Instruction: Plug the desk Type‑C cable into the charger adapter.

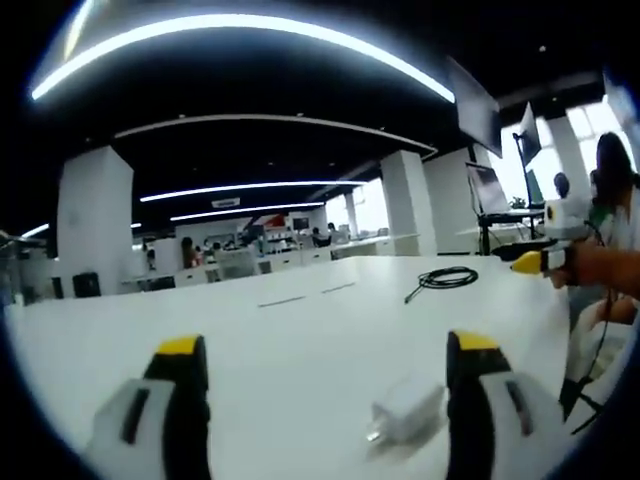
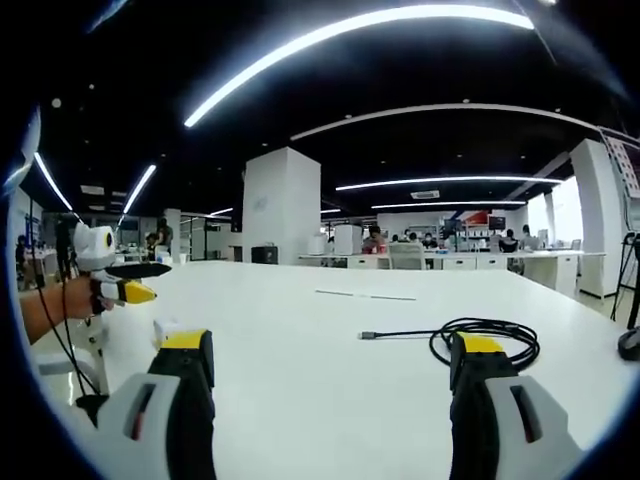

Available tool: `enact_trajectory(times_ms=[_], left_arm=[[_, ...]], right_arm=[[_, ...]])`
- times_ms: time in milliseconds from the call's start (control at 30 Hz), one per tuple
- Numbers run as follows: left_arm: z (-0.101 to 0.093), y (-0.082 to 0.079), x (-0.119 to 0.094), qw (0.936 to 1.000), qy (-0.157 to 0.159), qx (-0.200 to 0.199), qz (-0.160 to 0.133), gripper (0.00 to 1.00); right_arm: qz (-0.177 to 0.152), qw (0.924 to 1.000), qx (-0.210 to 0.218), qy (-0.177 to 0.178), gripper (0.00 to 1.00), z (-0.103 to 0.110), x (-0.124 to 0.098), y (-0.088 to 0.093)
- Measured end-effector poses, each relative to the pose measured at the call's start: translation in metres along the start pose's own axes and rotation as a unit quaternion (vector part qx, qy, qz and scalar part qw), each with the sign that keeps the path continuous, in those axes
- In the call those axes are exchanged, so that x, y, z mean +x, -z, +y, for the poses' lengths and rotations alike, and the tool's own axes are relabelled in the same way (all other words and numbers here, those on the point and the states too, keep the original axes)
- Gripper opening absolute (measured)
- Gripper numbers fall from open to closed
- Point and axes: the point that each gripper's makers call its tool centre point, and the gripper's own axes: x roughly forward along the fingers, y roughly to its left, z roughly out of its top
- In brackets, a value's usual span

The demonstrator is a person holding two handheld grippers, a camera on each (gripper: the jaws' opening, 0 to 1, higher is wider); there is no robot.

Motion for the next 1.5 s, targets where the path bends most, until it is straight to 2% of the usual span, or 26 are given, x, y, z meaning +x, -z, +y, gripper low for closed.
enact_trajectory(times_ms=[267,467,667,900,1233,1300,1500], left_arm=[[0.000,0.003,-0.002,1.0000,0.003,-0.003,0.001,1.00],[-0.001,0.004,-0.003,1.0000,0.004,0.001,0.003,1.00],[-0.002,0.002,-0.006,1.0000,0.003,0.001,-0.002,1.00],[-0.007,0.002,-0.006,0.9999,0.011,0.000,0.004,1.00],[-0.012,0.001,-0.007,0.9998,0.019,0.008,0.007,1.00],[-0.015,-0.001,-0.007,0.9997,0.022,0.007,0.004,1.00],[-0.017,-0.004,-0.007,0.9997,0.023,0.008,0.003,1.00]], right_arm=[[0.012,0.9998,-0.015,-0.005,0.97,-0.003,0.003,0.003],[0.029,0.9986,-0.044,-0.011,0.95,-0.016,0.010,0.004],[0.032,0.9979,-0.055,-0.011,0.91,-0.032,0.018,0.001],[0.056,0.9969,-0.054,-0.009,0.91,-0.053,0.023,0.008],[0.101,0.9918,-0.078,-0.006,0.87,-0.082,0.028,0.020],[0.118,0.9897,-0.080,-0.005,0.87,-0.088,0.029,0.025],[0.135,0.9874,-0.082,-0.005,0.87,-0.099,0.032,0.032]])
